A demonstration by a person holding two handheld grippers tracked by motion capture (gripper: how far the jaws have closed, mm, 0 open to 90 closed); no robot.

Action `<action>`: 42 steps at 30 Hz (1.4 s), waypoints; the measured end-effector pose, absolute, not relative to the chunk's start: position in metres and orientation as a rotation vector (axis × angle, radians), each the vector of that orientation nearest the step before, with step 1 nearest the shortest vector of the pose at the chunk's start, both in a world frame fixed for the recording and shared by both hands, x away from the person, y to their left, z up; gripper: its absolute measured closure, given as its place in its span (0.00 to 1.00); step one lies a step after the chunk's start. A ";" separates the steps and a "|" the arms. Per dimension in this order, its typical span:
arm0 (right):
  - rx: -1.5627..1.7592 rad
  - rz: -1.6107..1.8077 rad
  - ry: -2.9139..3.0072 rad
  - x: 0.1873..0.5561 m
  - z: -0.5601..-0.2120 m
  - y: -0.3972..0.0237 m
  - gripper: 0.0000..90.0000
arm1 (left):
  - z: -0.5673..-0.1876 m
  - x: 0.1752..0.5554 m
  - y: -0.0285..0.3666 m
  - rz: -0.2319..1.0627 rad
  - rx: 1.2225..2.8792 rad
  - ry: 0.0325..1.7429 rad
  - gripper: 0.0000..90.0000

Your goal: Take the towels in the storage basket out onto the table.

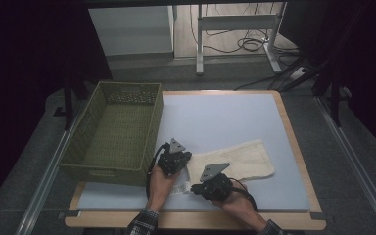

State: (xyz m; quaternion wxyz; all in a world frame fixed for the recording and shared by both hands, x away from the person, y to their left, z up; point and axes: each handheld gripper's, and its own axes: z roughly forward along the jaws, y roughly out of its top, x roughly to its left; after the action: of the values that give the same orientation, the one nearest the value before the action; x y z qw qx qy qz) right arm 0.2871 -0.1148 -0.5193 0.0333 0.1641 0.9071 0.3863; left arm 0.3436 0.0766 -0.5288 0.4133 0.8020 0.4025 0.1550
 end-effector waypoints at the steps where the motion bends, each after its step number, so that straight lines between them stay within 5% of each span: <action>1: 0.510 1.199 2.782 0.287 -0.517 -0.118 0.94 | -0.527 0.344 0.076 0.387 2.014 1.003 0.97; 42: 0.855 1.235 2.477 0.302 -0.495 -0.269 0.94 | -0.495 0.405 -0.052 0.324 2.061 0.711 0.96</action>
State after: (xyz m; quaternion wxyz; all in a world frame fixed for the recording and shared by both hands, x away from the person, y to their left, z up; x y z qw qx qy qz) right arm 0.3017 -0.2688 -0.4949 0.1222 0.2929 0.8487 0.4231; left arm 0.4053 -0.0523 -0.4955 0.4516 0.8343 0.2877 0.1313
